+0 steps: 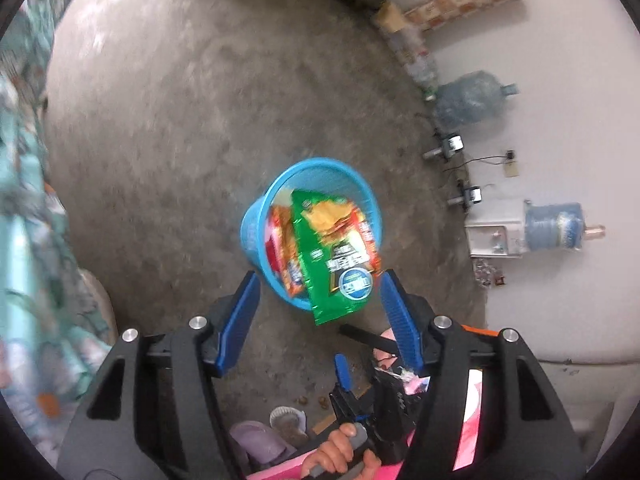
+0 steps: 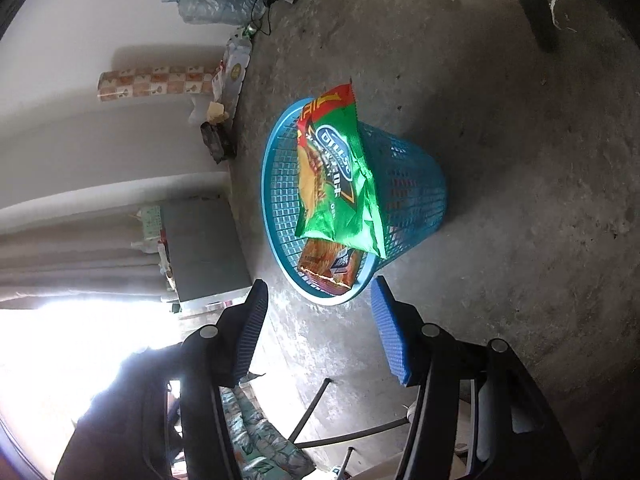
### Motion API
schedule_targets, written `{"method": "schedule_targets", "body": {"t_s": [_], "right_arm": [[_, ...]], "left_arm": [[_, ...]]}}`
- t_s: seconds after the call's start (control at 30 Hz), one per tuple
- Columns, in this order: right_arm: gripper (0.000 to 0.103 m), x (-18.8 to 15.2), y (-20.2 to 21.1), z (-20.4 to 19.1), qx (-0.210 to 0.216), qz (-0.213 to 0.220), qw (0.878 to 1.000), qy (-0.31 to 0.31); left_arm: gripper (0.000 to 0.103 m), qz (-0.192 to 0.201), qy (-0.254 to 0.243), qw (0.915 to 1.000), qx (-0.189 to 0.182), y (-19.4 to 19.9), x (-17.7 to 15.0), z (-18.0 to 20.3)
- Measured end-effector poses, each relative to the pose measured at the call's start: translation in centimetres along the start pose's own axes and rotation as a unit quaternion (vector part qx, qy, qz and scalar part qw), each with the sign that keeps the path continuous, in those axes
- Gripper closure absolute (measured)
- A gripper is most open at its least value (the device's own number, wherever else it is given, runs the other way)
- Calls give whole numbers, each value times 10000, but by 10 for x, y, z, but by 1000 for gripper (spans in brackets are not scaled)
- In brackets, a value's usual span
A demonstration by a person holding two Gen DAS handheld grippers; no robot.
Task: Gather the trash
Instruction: 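Carry both bags over the wastebasket and open both grippers, then swing both tools back toward the white cloth and bottle on the bed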
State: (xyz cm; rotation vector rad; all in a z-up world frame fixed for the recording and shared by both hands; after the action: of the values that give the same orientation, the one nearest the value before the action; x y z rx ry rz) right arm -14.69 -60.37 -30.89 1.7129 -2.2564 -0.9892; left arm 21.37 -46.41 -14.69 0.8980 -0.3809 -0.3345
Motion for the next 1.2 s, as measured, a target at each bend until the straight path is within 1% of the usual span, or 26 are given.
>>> {"method": "schedule_targets", "body": {"t_s": [0.1, 0.17, 0.2, 0.23, 0.27, 0.3, 0.37, 0.43, 0.5, 0.53, 0.63, 0.67, 0.7, 0.73, 0.77, 0.8, 0.83, 0.87, 0.9, 0.93, 0.97, 1.0, 1.03, 1.1, 1.2], "right_arm": [[51, -6, 2, -11, -146, 50, 9995, 270], [51, -12, 2, -21, -319, 94, 9979, 563], [51, -17, 1, -29, -417, 99, 9963, 746], [51, -21, 0, -34, -471, 81, 9951, 864], [51, -28, -2, -43, -544, 47, 9930, 1043], [51, -33, -3, -49, -604, 30, 9911, 1189], [51, -48, -5, -64, -730, 5, 9853, 1544], [51, -66, -6, -82, -784, -50, 9769, 1988], [51, -84, -5, -99, -827, -92, 9674, 2392], [51, -94, -4, -108, -868, -106, 9623, 2575], [51, -129, 2, -137, -946, -119, 9405, 3260], [48, -136, 4, -142, -965, -114, 9363, 3376], [42, -149, 8, -151, -974, -95, 9287, 3578], [40, -160, 11, -159, -952, -78, 9223, 3744], [36, -170, 15, -165, -923, -74, 9165, 3893], [30, -185, 20, -173, -859, -65, 9088, 4082], [26, -194, 24, -178, -813, -54, 9041, 4194], [22, -210, 29, -185, -690, -79, 8965, 4377], [18, -222, 31, -190, -637, -84, 8923, 4468], [16, -233, 33, -194, -585, -71, 8884, 4552], [12, -246, 36, -198, -642, 11, 8828, 4653], [10, -257, 38, -201, -728, 100, 8789, 4713], [10, -265, 39, -202, -780, 146, 8771, 4737], [7, -281, 43, -204, -855, 208, 8772, 4721], [7, -299, 49, -206, -900, 290, 8759, 4731]], "left_arm": [[44, 281, -390, 9987, -159, 42, -4, 13], [43, 659, -658, 9956, -126, 81, -17, 19], [41, 766, -743, 9942, -116, 92, -22, 20], [41, 954, -912, 9912, -67, 111, -30, 21], [40, 1127, -1079, 9878, 1, 130, -40, 20], [39, 1214, -1171, 9857, 51, 141, -45, 20], [38, 1484, -1402, 9786, 249, 173, -62, 15], [37, 1735, -1552, 9715, 443, 204, -76, 5], [34, 2011, -1652, 9629, 720, 233, -89, -7], [33, 2170, -1711, 9567, 910, 250, -98, -15], [33, 2485, -1700, 9444, 1318, 285, -118, -39], [32, 2563, -1660, 9418, 1409, 297, -124, -47], [31, 2616, -1616, 9401, 1471, 306, -129, -54], [31, 2678, -1518, 9383, 1577, 317, -137, -66], [31, 2721, -1446, 9371, 1641, 324, -141, -73], [30, 2758, -1390, 9360, 1686, 329, -145, -79], [30, 2806, -1318, 9347, 1741, 334, -149, -87], [30, 2821, -1273, 9346, 1751, 339, -152, -92], [30, 2829, -1206, 9353, 1752, 344, -155, -98], [30, 2850, -1109, 9359, 1749, 347, -158, -105], [30, 2876, -1030, 9365, 1722, 349, -160, -110], [30, 2901, -941, 9372, 1691, 354, -162, -116], [30, 2919, -889, 9374, 1677, 349, -165, -120], [30, 2957, -830, 9374, 1642, 352, -168, -126], [27, 3067, -791, 9350, 1597, 361, -175, -136]]}}
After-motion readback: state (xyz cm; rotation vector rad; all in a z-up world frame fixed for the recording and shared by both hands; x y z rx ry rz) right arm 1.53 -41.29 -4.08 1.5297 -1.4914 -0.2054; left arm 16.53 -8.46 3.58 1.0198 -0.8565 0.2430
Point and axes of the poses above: each gripper's, at about its wrist camera, not at the fingertips, and y roughly against the way its jaws point, z to its right, x to its top, the point moved 1 cm from there along -y, roughly the way its jaws point, and after that the axes turned 11 degrees about -y, right-handed, at the moved point
